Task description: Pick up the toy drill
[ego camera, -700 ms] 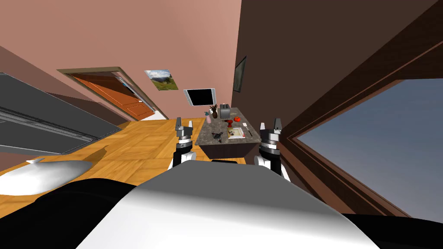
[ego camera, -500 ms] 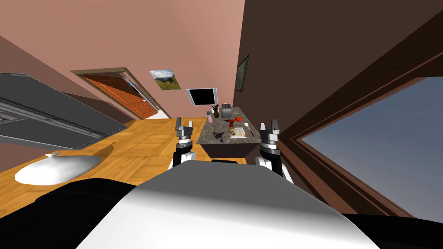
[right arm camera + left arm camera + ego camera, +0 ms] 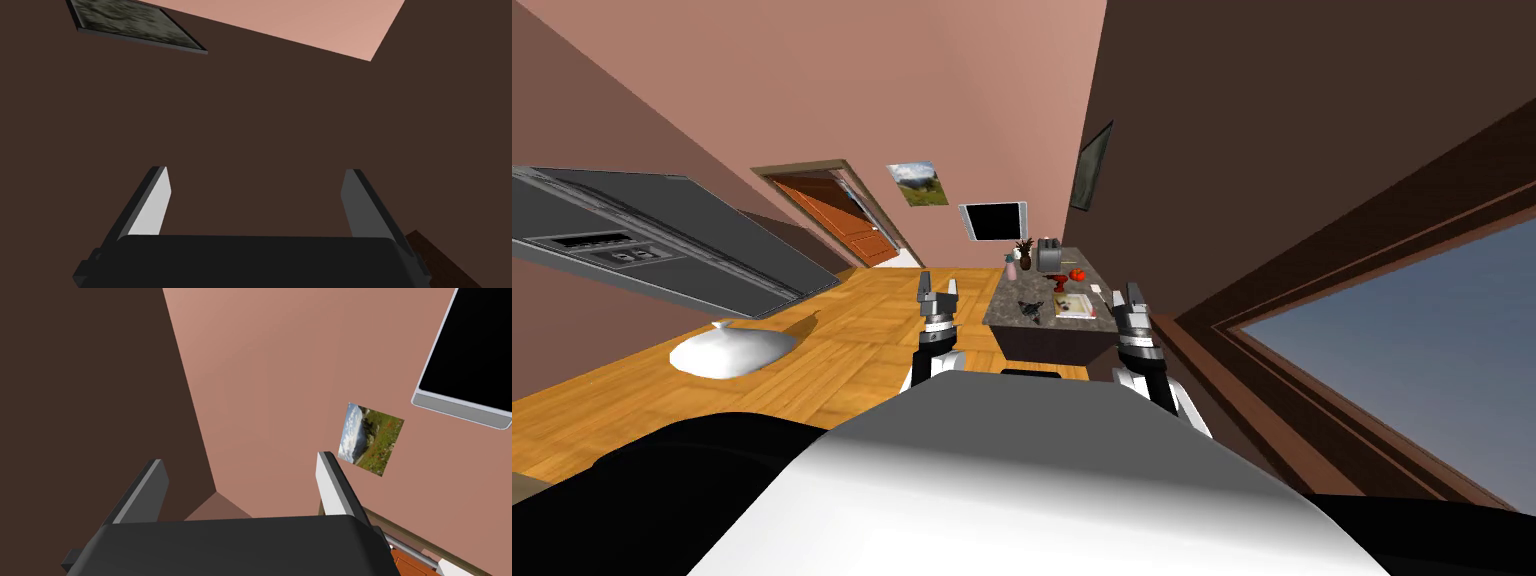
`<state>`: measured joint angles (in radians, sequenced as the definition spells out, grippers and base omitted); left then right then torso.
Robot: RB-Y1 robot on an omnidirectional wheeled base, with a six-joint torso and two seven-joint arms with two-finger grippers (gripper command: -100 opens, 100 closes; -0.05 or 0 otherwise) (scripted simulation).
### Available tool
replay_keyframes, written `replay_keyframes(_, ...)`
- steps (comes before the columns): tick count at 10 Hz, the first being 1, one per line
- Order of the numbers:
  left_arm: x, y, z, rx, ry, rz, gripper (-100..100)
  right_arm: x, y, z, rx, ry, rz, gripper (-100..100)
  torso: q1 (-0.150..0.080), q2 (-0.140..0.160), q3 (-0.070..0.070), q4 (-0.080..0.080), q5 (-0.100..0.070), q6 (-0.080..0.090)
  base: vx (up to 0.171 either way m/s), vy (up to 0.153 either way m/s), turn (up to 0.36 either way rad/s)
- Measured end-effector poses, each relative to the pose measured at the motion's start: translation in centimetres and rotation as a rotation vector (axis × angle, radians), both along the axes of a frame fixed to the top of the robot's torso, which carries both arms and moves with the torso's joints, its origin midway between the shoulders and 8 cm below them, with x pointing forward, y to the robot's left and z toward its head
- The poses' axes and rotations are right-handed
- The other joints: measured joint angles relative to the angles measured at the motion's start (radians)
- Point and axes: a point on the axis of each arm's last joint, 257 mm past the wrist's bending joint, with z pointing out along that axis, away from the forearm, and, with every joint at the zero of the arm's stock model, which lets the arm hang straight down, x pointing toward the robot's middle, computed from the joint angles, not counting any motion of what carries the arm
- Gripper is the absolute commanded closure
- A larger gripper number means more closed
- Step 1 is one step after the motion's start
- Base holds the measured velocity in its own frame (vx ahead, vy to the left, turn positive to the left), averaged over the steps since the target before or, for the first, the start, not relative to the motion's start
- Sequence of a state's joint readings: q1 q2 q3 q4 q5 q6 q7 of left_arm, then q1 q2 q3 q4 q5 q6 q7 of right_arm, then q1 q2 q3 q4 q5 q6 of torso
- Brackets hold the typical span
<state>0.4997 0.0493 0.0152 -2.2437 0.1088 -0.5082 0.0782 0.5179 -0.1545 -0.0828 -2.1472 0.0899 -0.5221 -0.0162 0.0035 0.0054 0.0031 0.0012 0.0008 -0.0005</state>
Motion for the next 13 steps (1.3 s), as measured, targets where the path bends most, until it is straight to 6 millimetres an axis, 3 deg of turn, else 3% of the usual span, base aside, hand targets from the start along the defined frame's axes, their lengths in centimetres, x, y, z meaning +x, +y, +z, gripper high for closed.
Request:
replay_keyframes(2,0.0,0.0,0.0,0.000,0.000,0.000,0,0.5,-0.9,-2.5,-0.104,0.065,-0.024,-100,0.004,0.002,0.001,0.000,0.001,0.000,-0.089,0.121,0.191)
replay_keyframes(8,0.0,0.0,0.0,0.000,0.000,0.000,0,1.4,-3.7,-6.8,-0.356,0.201,-0.075,-100,0.000,-0.001,0.000,0.000,0.000,0.001,-0.056,0.111,0.211)
replay_keyframes(11,0.0,0.0,0.0,0.000,0.000,0.000,0,2.0,-7.3,-10.9,-0.548,0.307,-0.123,-100,0.005,0.000,0.000,0.000,0.001,0.000,-0.053,0.148,0.284)
replay_keyframes(13,0.0,0.0,0.0,0.000,0.000,0.000,0,2.0,-8.7,-12.5,-0.649,0.356,-0.143,-100,0.004,-0.001,-0.001,0.000,0.001,0.000,-0.024,0.159,0.328)
